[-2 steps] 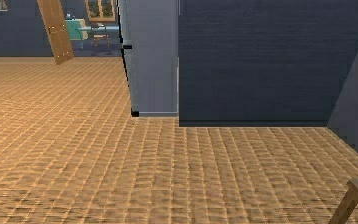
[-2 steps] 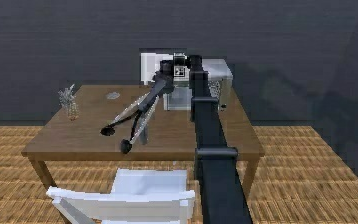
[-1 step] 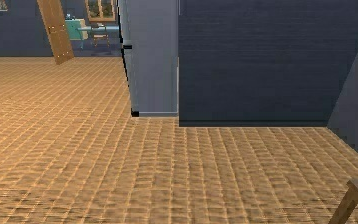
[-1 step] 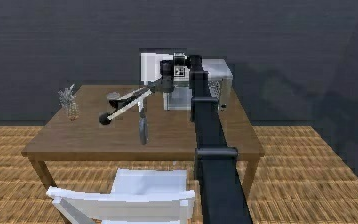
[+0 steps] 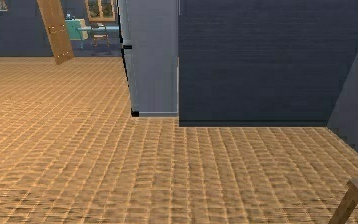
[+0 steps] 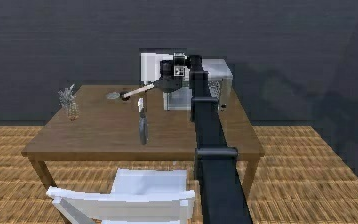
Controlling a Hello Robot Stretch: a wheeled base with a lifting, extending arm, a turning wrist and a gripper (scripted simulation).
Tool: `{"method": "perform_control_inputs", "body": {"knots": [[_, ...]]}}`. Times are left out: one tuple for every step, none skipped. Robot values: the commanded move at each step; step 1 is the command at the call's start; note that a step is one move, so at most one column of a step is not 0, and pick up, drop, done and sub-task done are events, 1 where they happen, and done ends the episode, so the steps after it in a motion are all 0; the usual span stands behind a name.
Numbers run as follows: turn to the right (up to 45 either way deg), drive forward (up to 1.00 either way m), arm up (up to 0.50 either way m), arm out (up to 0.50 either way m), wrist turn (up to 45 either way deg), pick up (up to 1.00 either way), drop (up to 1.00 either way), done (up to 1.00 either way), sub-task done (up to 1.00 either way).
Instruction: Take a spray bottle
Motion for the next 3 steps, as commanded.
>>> {"method": "perform_control_inputs", "body": {"knots": [[0.0,0.0,0.0,0.0,3.0,0.0,0.0,0.0,0.0],[0.0,0.0,-0.3,0.0,0.0,0.0,0.0,0.0,0.0],[0.0,0.0,0.0,0.0,0.0,1.0,0.0,0.0,0.0]]}}
